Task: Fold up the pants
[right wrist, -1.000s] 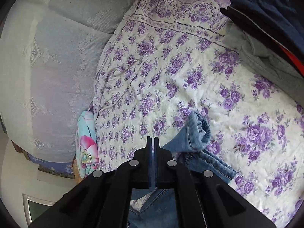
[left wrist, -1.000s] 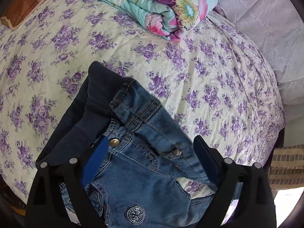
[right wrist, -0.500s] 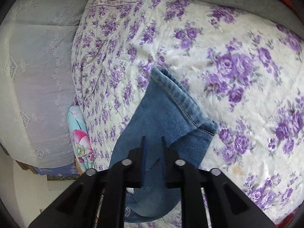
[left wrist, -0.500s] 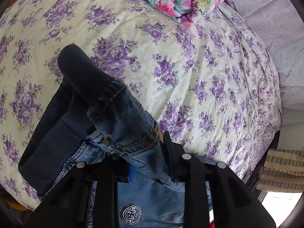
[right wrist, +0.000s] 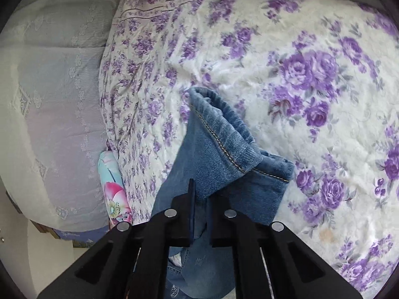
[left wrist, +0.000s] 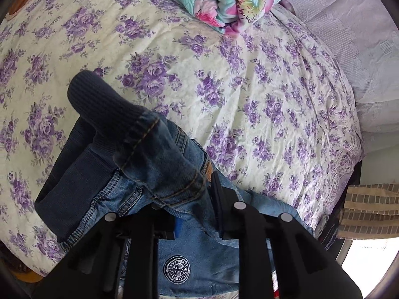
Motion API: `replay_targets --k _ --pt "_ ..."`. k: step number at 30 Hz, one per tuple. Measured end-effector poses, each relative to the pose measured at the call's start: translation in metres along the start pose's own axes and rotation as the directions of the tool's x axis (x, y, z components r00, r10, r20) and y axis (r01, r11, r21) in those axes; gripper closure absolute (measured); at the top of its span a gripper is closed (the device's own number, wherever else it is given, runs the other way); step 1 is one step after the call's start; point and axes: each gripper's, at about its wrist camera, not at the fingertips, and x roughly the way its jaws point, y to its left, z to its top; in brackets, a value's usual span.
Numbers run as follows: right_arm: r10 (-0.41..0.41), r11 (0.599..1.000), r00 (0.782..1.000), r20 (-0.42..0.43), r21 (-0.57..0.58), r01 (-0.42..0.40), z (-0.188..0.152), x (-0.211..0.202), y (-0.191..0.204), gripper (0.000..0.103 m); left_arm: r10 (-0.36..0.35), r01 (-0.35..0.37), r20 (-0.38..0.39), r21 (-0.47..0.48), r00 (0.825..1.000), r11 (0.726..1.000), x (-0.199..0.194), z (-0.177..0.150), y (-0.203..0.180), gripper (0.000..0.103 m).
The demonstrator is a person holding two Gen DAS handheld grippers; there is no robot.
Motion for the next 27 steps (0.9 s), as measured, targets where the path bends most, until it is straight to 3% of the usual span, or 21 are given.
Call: replay_targets --k 4,7,8,9,10,11,12,14,18,27 --pt "0.062 0.997 0.998 0.003 -0.055 -0.062 0.033 -0.010 0.047 0.097 -0.048 0.048 0.018 -0.013 0.999 0.999 -0.015 0.015 -0.006 0.085" --pt "0.119 0.990 0.993 -0.026 -0.071 -0.120 0.087 0.032 0.100 0.095 -0.054 0.057 0.035 -0.070 0.998 0.996 -0.007 0.058 -0.018 0.083" --pt "0.122 0.989 0.991 -0.052 -0.082 -0.126 0.105 0.055 0.117 0.084 -0.034 0.034 0.009 -0.090 0.999 0.995 0.006 0.072 -0.019 0.071" --pt "0.096 0.989 0.993 -0.068 -0.101 -0.103 0.123 0.076 0.132 0.051 -0.015 0.011 -0.028 -0.130 1.000 0.991 0.017 0.080 -0.015 0.060" --pt "0.029 0.993 0.998 -0.053 -0.111 -0.035 0.133 0.088 0.144 0.038 0.005 -0.015 -0.052 -0.186 0.999 0.982 0.024 0.081 -0.008 0.055" --pt "-0.002 0.993 1.000 -0.029 -0.117 -0.001 0.138 0.092 0.153 0.036 0.017 -0.028 -0.053 -0.207 0.998 0.978 0.024 0.078 -0.005 0.043" --pt "0.024 0.990 0.999 -0.029 -0.136 -0.028 0.137 0.092 0.161 0.037 0.013 -0.019 -0.034 -0.183 0.999 0.983 0.019 0.072 -0.004 0.033" --pt "0.037 0.973 0.998 -0.045 -0.226 -0.047 0.125 0.086 0.172 0.038 0.042 -0.040 0.021 -0.106 0.999 0.994 0.003 0.058 -0.004 0.028" --pt "-0.103 0.936 0.995 -0.017 -0.340 0.091 0.089 0.066 0.148 0.038 0.077 -0.072 0.064 -0.078 0.995 0.994 -0.022 0.026 0.023 0.025" --pt "-0.320 0.913 0.947 0.004 -0.264 0.310 0.022 0.001 0.036 0.038 0.135 -0.123 0.077 -0.139 0.988 0.983 -0.053 -0.049 0.111 0.025"
